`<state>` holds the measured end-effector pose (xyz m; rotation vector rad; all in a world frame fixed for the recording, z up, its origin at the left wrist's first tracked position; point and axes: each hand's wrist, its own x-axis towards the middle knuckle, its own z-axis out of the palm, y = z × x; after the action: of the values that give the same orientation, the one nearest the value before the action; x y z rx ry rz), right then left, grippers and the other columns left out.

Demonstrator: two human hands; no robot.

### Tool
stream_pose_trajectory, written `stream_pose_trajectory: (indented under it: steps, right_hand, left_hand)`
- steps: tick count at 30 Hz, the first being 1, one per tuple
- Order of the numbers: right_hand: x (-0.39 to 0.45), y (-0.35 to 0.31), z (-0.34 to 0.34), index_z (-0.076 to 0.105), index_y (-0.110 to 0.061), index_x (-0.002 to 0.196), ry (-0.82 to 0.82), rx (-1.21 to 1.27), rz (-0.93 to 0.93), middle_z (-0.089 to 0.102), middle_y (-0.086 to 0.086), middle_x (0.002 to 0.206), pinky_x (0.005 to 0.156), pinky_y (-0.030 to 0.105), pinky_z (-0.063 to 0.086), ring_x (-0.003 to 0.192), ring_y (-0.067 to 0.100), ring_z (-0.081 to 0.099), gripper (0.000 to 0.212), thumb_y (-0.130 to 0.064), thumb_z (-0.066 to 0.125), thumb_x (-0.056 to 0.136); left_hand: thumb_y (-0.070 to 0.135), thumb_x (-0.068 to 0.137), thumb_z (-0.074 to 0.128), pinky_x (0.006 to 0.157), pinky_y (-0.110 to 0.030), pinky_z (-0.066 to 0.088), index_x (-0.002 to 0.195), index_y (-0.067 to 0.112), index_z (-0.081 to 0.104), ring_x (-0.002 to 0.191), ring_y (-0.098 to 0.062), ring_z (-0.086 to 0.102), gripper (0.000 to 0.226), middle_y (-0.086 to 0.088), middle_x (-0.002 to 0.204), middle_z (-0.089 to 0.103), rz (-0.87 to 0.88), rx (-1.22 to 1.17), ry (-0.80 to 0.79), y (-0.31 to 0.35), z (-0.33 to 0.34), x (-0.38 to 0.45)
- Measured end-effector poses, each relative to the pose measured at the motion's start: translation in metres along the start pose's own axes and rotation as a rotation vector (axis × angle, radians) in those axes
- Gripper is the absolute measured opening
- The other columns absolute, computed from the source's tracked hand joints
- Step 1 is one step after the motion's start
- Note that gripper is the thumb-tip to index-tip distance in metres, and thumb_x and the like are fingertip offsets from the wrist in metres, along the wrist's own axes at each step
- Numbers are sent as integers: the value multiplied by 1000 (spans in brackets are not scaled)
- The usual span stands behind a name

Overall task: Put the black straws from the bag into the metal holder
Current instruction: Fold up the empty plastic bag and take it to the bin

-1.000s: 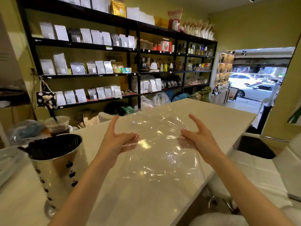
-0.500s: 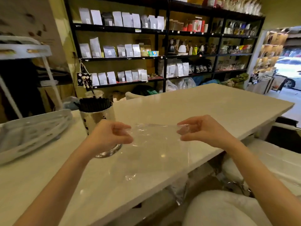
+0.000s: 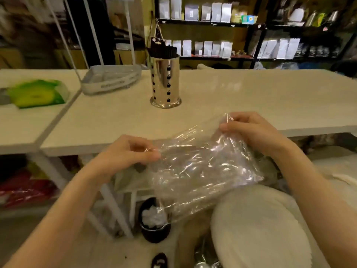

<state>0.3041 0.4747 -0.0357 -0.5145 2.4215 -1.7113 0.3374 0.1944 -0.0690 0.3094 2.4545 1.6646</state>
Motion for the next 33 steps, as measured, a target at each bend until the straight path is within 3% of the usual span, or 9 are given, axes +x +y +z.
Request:
stream_pose_trajectory:
  steps: [3, 7, 10, 12, 14, 18, 25, 29, 33]
  right_hand:
    - [-4, 39, 33, 69, -4, 98, -76, 109, 219, 71, 11, 94, 91, 33, 48, 83, 17, 67, 30, -28, 64, 80]
    - [-12, 105, 91, 73, -9, 81, -151, 623, 575, 72, 5, 73, 54, 18, 54, 61, 9, 70, 28, -32, 57, 83]
    - [-20, 171, 140, 73, -1, 72, -29, 1074, 700, 73, 14, 67, 49, 28, 57, 58, 21, 71, 27, -18, 82, 54]
    - [-21, 215, 169, 68, 2, 94, 63, 1207, 780, 74, 18, 86, 69, 36, 60, 78, 27, 72, 38, -27, 70, 70]
    - [-20, 259, 197, 57, 1, 112, 147, 1177, 900, 70, 20, 101, 90, 42, 51, 96, 31, 65, 56, -45, 52, 80]
    - [-16, 342, 259, 54, -16, 118, -1, 798, 1001, 62, 10, 115, 82, 41, 49, 104, 27, 60, 62, -56, 59, 71]
    - [21, 516, 369, 36, -20, 131, 182, 399, 838, 58, -5, 96, 61, 29, 54, 86, 19, 62, 65, 0, 66, 77]
    - [50, 608, 407, 32, -12, 136, 213, 258, 718, 59, 4, 106, 85, 43, 54, 98, 21, 60, 69, 0, 66, 78]
    - [64, 671, 432, 31, -4, 135, 180, 109, 658, 57, 9, 119, 97, 37, 47, 110, 23, 56, 59, -11, 62, 84]
  left_hand:
    - [26, 70, 69, 57, -14, 48, 70, 18, 70, 59, -3, 59, 8, 7, 62, 66, -216, -137, -208, -44, 13, -35]
    - [25, 68, 75, 48, -16, 45, 71, 15, 69, 54, -10, 59, 12, -2, 63, 65, -487, -394, -317, -125, 41, -63]
    - [29, 65, 76, 58, -21, 49, 86, 12, 69, 62, -10, 65, 28, -1, 70, 70, -646, -563, -191, -183, 67, -73]
    - [22, 75, 68, 55, -19, 50, 84, 16, 67, 62, -6, 68, 11, 5, 69, 72, -746, -648, -19, -221, 86, -72]
    - [17, 81, 62, 48, -17, 50, 85, 17, 63, 62, -6, 69, 4, 2, 74, 72, -817, -638, 146, -262, 105, -68]
    - [13, 83, 61, 55, -26, 50, 98, 8, 59, 63, -15, 69, 16, -10, 89, 68, -893, -607, 377, -358, 132, -47]
    - [9, 85, 48, 45, -20, 35, 69, 11, 53, 51, -24, 58, 17, -6, 63, 58, -1033, -725, 516, -541, 170, 10]
    - [12, 89, 46, 39, -15, 33, 67, 12, 51, 32, -13, 56, 23, 4, 41, 61, -1045, -644, 503, -635, 192, 43]
    - [14, 90, 49, 50, -22, 36, 76, 14, 51, 50, -19, 54, 15, -4, 65, 57, -1045, -573, 497, -690, 209, 64]
